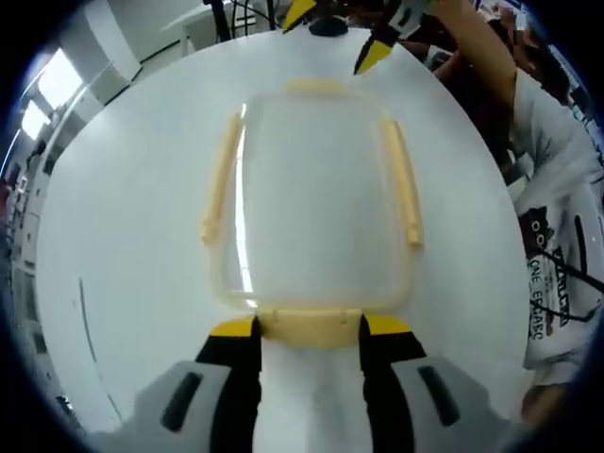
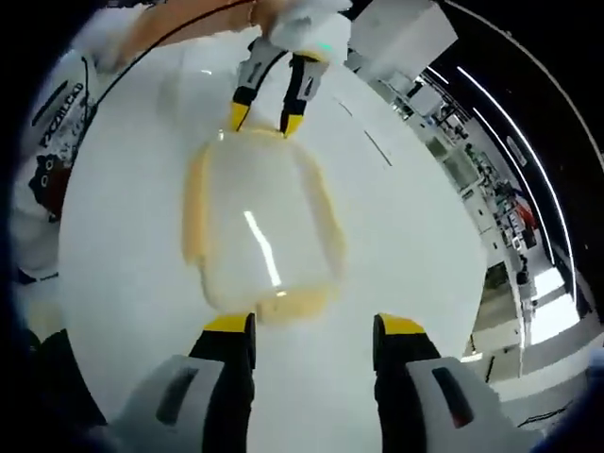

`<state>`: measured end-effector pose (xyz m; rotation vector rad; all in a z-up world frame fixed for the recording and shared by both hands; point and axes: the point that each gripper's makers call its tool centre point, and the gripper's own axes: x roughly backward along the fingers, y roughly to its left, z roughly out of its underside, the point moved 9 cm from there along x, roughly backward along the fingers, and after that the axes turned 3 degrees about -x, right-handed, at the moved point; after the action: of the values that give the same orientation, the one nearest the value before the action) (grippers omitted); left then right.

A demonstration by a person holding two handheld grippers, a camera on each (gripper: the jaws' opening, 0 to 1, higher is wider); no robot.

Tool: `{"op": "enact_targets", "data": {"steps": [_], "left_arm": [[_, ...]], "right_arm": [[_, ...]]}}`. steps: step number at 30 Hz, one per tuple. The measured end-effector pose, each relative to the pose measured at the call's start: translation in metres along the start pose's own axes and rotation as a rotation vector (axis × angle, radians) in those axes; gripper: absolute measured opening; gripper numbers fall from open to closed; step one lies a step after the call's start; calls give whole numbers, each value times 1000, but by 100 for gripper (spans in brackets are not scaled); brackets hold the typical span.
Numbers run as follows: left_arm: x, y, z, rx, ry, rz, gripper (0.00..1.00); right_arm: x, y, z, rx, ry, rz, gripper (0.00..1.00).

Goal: Snap each plastic latch of the storage box into its locked position after aligning the lid with the box until every specified latch is closed and the lid sits flush.

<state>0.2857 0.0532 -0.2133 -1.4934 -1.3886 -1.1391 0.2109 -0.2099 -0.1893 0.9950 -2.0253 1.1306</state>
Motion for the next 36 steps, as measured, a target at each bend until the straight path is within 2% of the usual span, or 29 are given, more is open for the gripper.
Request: {"op": "enact_targets", "data": {"steps": [8,12,17,20,24,26,32,36], "left_arm": [[1,-1,1,5,-3,-1,41],[1,-1,1,5,2,-2,41],[2,-1,1,9,9,-3,41],[3,0,1,9,11,-2,41],[3,0,0,9,14,-3,41],[3,0,0,8,14,-3,41],[4,0,1,1,5,-2,41],[4,-1,-2,-4,23,-1,41]], "right_arm": [[-21,4,3,18,32,-95,47],[-26,0,0,11,16,-130,45],[-30,-7,-2,5,32,-149,44],[-32,-6,-4,37,38,-210,40],[-36,-14,-7,32,68,-252,44],[-38,-16,-8,36,82,-304,43],[-42,-20,-11,34,108,-357,44],[-44,-23,-12,44,119,-406,43]]}}
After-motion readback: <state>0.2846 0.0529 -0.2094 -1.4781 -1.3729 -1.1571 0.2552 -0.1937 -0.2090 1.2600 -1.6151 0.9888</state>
